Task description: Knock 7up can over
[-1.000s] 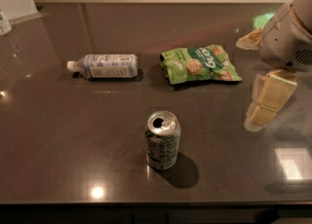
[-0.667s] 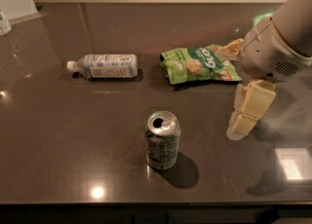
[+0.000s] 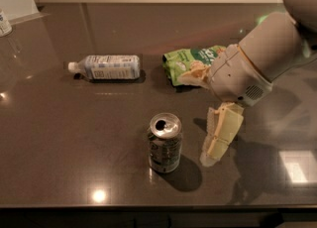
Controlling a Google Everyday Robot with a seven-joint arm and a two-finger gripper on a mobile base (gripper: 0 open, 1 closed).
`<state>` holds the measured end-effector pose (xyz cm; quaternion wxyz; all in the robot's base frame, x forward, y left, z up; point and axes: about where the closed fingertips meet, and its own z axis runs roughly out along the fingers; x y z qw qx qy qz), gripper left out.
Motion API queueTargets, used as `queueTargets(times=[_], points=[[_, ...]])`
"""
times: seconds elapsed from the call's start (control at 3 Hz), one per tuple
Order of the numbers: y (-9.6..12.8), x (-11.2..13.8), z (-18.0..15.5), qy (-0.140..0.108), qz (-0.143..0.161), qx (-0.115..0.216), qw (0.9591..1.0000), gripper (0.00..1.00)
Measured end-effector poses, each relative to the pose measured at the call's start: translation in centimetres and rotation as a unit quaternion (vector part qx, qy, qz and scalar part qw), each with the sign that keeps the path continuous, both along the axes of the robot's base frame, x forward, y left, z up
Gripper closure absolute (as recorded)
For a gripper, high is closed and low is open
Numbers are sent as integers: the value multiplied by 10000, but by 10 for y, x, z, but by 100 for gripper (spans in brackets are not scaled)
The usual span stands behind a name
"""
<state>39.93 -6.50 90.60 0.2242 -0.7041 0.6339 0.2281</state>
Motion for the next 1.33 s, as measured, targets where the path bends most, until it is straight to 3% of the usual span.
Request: queueTargets(times=[0.33, 1.0, 1.33], points=[[21, -14, -8, 212, 339, 307, 9987, 0], [43, -29, -9, 368, 685, 696, 9945, 0], [48, -32, -9, 388, 772, 841, 9927, 17]])
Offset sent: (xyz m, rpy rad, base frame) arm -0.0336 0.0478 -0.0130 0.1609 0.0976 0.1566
